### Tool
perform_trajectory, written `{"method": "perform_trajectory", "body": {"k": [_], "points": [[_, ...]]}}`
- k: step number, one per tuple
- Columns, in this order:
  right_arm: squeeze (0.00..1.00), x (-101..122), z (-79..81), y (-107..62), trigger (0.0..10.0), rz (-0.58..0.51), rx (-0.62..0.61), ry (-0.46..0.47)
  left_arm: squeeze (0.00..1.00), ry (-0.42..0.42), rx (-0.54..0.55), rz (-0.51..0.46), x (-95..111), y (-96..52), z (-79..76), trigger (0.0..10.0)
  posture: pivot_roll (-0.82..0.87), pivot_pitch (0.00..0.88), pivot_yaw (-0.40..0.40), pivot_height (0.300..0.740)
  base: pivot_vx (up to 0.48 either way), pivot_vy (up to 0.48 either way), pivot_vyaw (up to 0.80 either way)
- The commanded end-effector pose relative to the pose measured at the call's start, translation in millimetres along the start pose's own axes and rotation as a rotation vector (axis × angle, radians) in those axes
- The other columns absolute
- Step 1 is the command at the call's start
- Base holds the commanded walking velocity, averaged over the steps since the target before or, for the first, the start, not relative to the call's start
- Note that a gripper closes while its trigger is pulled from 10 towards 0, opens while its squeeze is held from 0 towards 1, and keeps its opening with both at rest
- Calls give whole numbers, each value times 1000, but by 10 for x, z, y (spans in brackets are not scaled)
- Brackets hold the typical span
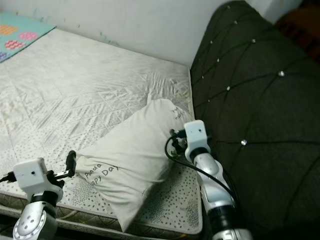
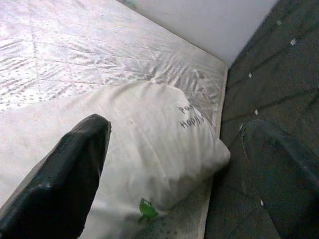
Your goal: Clean up the room
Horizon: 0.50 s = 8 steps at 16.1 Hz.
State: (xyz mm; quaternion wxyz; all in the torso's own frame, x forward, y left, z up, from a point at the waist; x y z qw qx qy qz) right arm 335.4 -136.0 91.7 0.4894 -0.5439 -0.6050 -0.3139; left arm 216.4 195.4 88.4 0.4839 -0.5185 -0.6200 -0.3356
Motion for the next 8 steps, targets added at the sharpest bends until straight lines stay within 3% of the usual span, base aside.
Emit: {"method": "perform_trajectory", "body": {"k": [1, 4, 6, 7, 8], "points": [[0, 18, -12, 43, 10000, -3, 19, -13, 0, -13, 7, -16, 5, -31, -40, 10000, 96, 0, -276, 740, 0, 0, 0], [0, 52, -56, 82, 10000, -17, -13, -2, 0, -5, -12, -17, 7, 21, -76, 10000, 75, 0, -238, 740, 0, 0, 0], [0, 22, -160, 30, 10000, -20, -96, 21, 0, 15, -99, -2, 27, 197, -178, 10000, 13, 0, -158, 740, 0, 0, 0], [0, 17, -169, 26, 10000, -20, -103, 22, 0, 17, -106, -1, 29, 212, -187, 10000, 2, 0, -142, 740, 0, 0, 0], [0, -56, -277, -76, 10000, -16, -179, 37, 0, 28, -184, 13, 36, 357, -329, 10000, -65, 0, -58, 740, 0, 0, 0]]}}
Point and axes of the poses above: a point about 5 cm out from each wrist's last joint towards the gripper, its own y axis pointing out of the wrist towards the gripper, its own x axis along the axis of the wrist's last joint, z = x × y, the point moved 1 cm from there along y, pointing out of the wrist towards the gripper, and after that the axes turned 10 degrees about -y, right-handed, at the moved point
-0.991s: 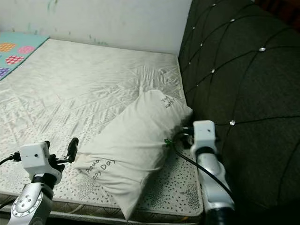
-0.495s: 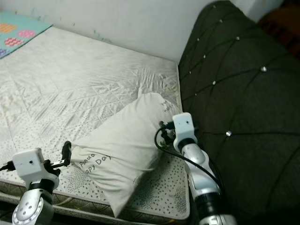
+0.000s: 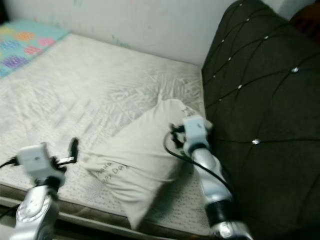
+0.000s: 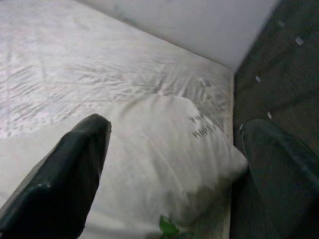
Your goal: Clean up the room
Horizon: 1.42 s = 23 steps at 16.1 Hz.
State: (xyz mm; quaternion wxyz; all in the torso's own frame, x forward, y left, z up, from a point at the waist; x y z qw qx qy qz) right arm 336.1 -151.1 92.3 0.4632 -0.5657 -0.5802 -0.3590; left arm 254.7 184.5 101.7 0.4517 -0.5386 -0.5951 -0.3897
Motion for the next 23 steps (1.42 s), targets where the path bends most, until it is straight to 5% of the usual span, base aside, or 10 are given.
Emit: {"method": "perform_trajectory", "body": {"k": [1, 7, 14, 23], "points": [[0, -36, -182, -74, 10000, -5, -85, 14, 0, -2, -76, 42, -58, 82, -141, 10000, -92, 0, -28, 740, 0, 0, 0], [0, -185, -289, -378, 10000, 17, -209, 32, 0, -12, -247, 102, -169, 291, -480, 10000, -220, 0, 98, 740, 0, 0, 0], [0, -124, -260, -300, 10000, 25, -158, 40, 0, 0, -172, 90, -198, 192, -271, 10000, -143, 0, 9, 740, 0, 0, -343], [0, -65, -77, -196, 10000, 10, -74, 50, 0, 12, -133, 68, -148, 111, -202, 10000, -67, 0, -38, 740, 0, 0, -356]]}}
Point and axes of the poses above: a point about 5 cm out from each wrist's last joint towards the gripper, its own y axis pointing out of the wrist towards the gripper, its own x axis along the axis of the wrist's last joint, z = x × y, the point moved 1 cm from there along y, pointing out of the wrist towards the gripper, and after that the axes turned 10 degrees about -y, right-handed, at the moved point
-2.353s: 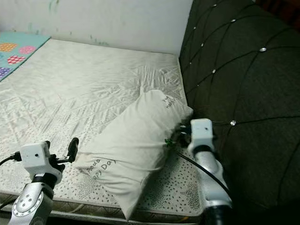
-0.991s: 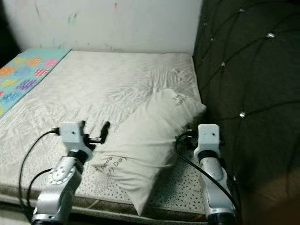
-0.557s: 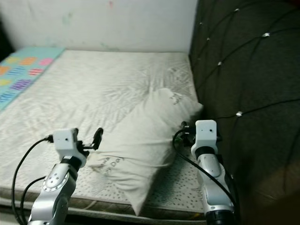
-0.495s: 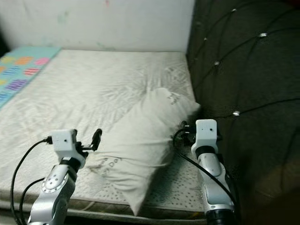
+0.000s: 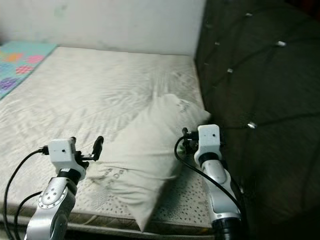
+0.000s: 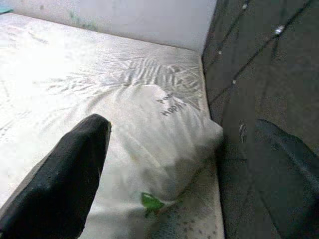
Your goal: Clean up the room
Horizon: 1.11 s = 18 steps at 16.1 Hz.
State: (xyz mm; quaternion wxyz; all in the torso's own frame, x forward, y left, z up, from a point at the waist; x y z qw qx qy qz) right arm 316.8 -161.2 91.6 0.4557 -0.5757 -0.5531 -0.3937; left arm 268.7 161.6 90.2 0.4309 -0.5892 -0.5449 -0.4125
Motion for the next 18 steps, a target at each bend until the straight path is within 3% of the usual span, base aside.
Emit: {"method": "perform_trajectory", "body": {"k": [1, 5, 13, 18], "points": [[0, -15, -14, 17, 10000, 9, 4, 5, 0, 5, 8, -10, 32, -24, -1, 10000, -64, 0, -40, 740, 0, 0, 0], [0, -42, -5, 8, 10000, 19, 6, 12, 0, -5, 26, 1, 16, -87, 28, 10000, -62, 0, -34, 740, 0, 0, -800], [0, -37, 23, 12, 10000, 14, 25, 7, 0, -10, 24, 5, 25, -89, 3, 10000, -63, 0, -43, 740, 0, 0, 0], [0, -64, 62, -23, 10000, 20, 47, 14, 0, -6, 57, 13, 19, -160, 111, 10000, -59, 0, -44, 740, 0, 0, 0]]}}
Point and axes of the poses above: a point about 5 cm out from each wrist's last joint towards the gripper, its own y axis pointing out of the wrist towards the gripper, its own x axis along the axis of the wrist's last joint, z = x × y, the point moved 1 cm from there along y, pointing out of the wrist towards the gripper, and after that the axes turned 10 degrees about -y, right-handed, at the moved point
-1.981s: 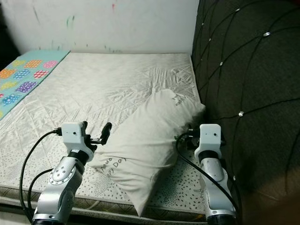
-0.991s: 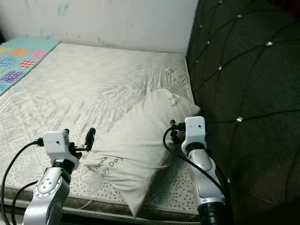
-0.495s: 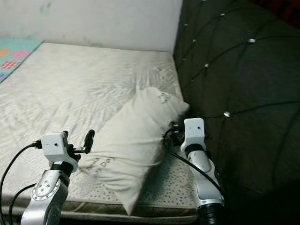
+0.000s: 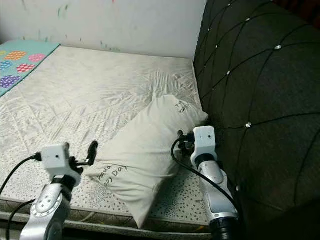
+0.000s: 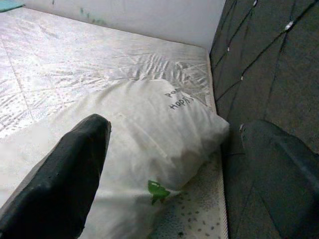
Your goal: Clean up the room
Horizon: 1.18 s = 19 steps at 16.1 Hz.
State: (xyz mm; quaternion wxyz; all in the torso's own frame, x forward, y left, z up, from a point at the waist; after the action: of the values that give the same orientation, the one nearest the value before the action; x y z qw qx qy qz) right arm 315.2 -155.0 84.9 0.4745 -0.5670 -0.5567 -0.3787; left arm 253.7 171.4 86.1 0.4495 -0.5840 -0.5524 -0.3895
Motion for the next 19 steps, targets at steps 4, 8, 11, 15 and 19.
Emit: {"method": "perform_trajectory", "body": {"k": [4, 8, 11, 15, 19], "points": [[0, -28, 6, -27, 10000, 6, 10, 4, 0, 3, -2, -5, 40, -16, 11, 10000, -59, 0, -44, 740, 0, 0, 0], [0, -23, 8, -30, 10000, 6, 17, 1, 0, 2, -4, -4, 43, -16, 2, 10000, -60, 0, -45, 740, 0, 0, 0], [0, -31, 17, -34, 10000, 8, 22, 1, 0, 2, -4, -3, 41, -14, 2, 10000, -60, 0, -45, 740, 0, 0, 0], [0, -34, 46, -36, 10000, 9, 34, 3, 0, 6, -5, -2, 41, -12, 0, 10000, -60, 0, -45, 740, 0, 0, 0], [0, -40, 61, -43, 10000, 11, 43, 0, 0, 9, -5, -4, 48, -8, -4, 10000, -56, 0, -46, 697, 0, 0, 0]]}}
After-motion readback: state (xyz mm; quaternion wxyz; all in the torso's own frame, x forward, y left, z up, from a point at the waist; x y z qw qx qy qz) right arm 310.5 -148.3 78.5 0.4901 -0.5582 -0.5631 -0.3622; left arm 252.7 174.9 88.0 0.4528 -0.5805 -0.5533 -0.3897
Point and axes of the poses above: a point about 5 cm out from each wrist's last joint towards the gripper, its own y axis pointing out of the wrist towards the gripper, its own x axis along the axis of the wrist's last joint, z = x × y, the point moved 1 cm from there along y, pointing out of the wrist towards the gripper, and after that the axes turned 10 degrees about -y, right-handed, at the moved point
